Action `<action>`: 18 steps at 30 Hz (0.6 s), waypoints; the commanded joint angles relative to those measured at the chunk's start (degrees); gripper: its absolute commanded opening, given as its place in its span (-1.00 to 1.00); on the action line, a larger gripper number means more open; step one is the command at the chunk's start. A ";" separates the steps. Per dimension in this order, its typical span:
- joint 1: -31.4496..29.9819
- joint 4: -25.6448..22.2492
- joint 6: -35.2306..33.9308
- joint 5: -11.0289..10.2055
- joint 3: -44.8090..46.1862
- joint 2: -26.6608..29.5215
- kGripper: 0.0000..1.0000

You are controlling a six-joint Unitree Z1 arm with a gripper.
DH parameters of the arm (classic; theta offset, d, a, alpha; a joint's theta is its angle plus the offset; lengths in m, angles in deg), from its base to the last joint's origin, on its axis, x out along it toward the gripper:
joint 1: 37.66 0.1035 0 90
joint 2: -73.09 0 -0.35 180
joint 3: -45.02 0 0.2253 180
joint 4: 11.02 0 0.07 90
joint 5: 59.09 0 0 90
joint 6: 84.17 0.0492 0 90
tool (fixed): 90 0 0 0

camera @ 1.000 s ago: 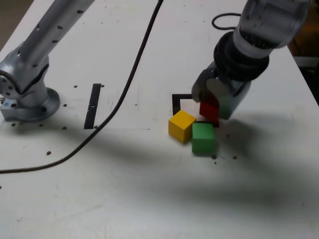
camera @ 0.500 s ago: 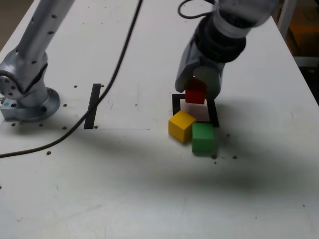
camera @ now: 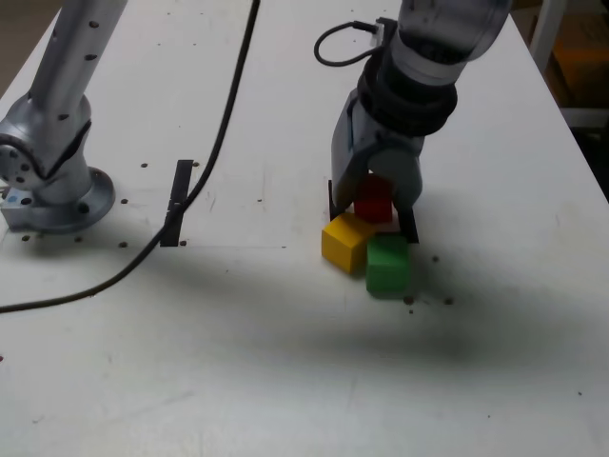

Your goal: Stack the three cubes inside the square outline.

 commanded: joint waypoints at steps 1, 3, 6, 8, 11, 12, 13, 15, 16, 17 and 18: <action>0.02 1.02 -0.21 0.09 0.31 -0.82 -0.37; 0.11 1.58 -0.24 0.07 0.26 -1.21 -0.37; 0.58 1.82 -0.29 -0.01 0.13 -1.49 -0.37; 0.98 1.80 -0.30 -0.16 0.14 -1.57 -0.37; 1.43 1.70 -0.28 -0.74 0.15 -1.81 -0.37; 1.51 1.62 -0.28 -0.98 0.15 -1.93 -0.37; 1.57 1.52 -0.28 -1.23 0.13 -2.06 -0.37; 1.71 1.12 -0.27 -1.63 0.12 -2.29 -0.37; 1.79 0.85 -0.26 -1.69 0.11 -2.36 -0.37; 1.81 0.74 -0.25 -1.70 0.10 -2.37 -0.37; 1.91 0.41 -0.21 -1.69 0.06 -2.40 -0.37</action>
